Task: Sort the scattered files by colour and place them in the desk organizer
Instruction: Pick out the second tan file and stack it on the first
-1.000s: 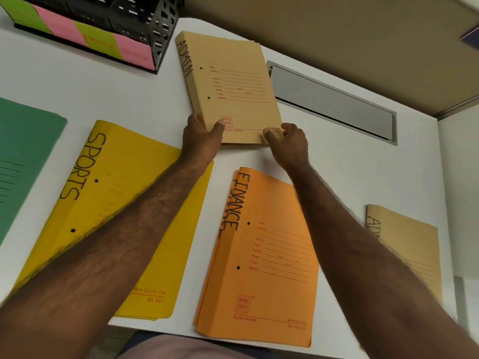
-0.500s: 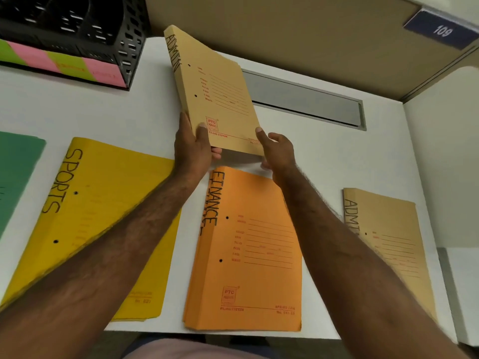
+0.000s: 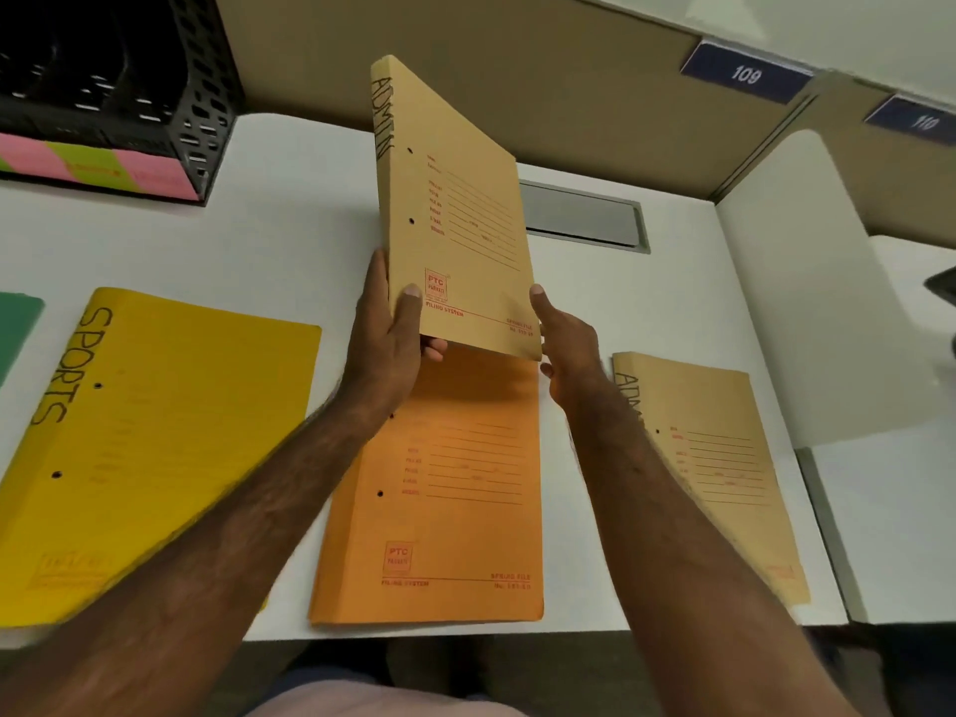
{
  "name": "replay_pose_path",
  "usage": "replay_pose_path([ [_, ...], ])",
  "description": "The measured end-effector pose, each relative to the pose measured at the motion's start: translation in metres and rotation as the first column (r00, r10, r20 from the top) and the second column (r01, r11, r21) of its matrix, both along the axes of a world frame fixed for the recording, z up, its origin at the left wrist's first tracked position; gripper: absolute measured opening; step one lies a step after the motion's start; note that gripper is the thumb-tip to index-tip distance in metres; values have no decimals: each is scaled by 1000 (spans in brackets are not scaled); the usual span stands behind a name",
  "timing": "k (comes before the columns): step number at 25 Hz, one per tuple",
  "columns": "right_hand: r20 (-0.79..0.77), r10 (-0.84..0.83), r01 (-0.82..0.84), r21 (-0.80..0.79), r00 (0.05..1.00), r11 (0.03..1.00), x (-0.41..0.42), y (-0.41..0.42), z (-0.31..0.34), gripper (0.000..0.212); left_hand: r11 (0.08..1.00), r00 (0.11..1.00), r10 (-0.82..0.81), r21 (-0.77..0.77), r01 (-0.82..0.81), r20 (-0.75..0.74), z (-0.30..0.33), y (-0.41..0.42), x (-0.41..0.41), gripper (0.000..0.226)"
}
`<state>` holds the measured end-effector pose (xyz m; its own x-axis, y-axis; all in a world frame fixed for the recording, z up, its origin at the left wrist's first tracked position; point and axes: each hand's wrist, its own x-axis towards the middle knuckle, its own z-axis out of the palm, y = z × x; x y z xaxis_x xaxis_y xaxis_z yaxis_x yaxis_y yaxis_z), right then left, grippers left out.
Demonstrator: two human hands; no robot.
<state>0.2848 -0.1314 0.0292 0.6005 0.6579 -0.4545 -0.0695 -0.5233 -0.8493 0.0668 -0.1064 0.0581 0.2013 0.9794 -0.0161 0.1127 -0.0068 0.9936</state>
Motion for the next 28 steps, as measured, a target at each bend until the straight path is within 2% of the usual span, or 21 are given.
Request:
replay_pose_path([
  [6, -63, -121, 125, 61, 991, 990, 41, -87, 16, 33, 992, 987, -126, 0, 127, 98, 3, -70, 37, 48],
  [8, -73, -165, 173, 124, 984, 977, 55, -117, 17, 37, 981, 974, -194, 31, 191, 121, 5, -97, 50, 46],
  [12, 20, -264, 255, 190, 964, 948, 85, -176, 14, 54, 959, 952, -282, 75, 274, 122, 1, -143, 78, 46],
  [16, 119, -338, 310, 202, 934, 929, 117, -228, 3, 55, 919, 917, -393, 54, 390, 74, -15, -184, 106, 50],
  [21, 287, -353, 332, 120, 891, 936, 154, -280, -12, 74, 846, 846, -534, 8, 534, -12, -25, -223, 125, 53],
  [24, 295, -347, 332, 102, 890, 938, 172, -305, -21, 78, 800, 795, -600, -42, 599, -92, -36, -242, 136, 64],
  [28, 319, -327, 322, 70, 890, 944, 194, -333, -29, 81, 760, 746, -649, -65, 647, -153, -41, -264, 153, 66],
])
